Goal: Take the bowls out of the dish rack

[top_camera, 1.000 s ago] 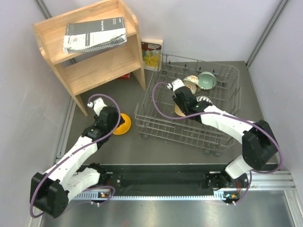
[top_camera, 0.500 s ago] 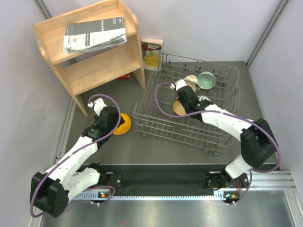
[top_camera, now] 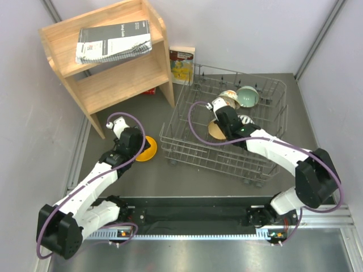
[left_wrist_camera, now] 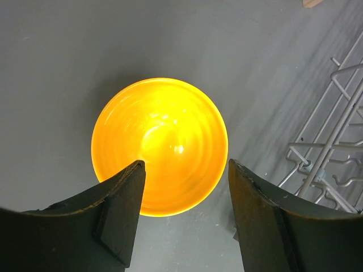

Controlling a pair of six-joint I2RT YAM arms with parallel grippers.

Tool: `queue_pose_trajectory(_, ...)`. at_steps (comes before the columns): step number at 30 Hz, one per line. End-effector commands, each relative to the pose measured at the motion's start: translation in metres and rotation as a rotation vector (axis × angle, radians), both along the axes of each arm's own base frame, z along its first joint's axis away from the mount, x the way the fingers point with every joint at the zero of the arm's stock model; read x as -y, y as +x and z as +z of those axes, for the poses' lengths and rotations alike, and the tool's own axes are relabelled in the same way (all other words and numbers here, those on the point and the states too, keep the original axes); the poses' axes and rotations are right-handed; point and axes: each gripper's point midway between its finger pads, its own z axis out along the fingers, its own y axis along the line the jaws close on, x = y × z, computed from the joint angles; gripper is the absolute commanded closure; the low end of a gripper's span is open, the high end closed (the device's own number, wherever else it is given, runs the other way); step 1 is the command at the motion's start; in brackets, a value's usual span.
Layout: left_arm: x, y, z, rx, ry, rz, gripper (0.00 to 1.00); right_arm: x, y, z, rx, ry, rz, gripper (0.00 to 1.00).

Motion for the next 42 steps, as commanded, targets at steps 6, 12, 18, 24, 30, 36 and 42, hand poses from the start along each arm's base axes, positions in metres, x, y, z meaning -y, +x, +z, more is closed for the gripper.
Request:
queue_pose_trajectory(6, 0.004, 0.007, 0.006, 0.032, -0.014, -0.011, 0.35, -0.007, 0.012, 0.122, 0.319, 0.238, -0.042, 1.00)
queue_pose_trajectory(12, 0.004, 0.007, 0.007, 0.036, -0.014, -0.010, 0.35, -0.007, 0.010, 0.149, 0.378, 0.257, -0.048, 1.00)
queue_pose_trajectory(18, 0.006, 0.009, 0.007, 0.034, -0.019, -0.014, 0.35, -0.007, 0.012, 0.164, 0.410, 0.254, -0.045, 1.00)
queue_pose_trajectory(24, 0.004, 0.008, 0.005, 0.031, -0.012, -0.012, 0.35, -0.011, 0.013, 0.178, 0.452, 0.259, -0.039, 1.00)
queue_pose_trajectory(30, 0.005, 0.008, 0.007, 0.033, -0.015, -0.014, 0.35, -0.020, 0.015, 0.199, 0.487, 0.270, -0.022, 1.00)
queue_pose_trajectory(36, 0.005, 0.008, 0.007, 0.033, -0.013, -0.014, 0.35, -0.023, 0.016, 0.206, 0.486, 0.261, -0.012, 1.00)
queue_pose_trajectory(42, 0.005, 0.009, 0.007, 0.033, -0.014, -0.013, 0.35, -0.021, 0.013, 0.215, 0.493, 0.264, -0.008, 1.00)
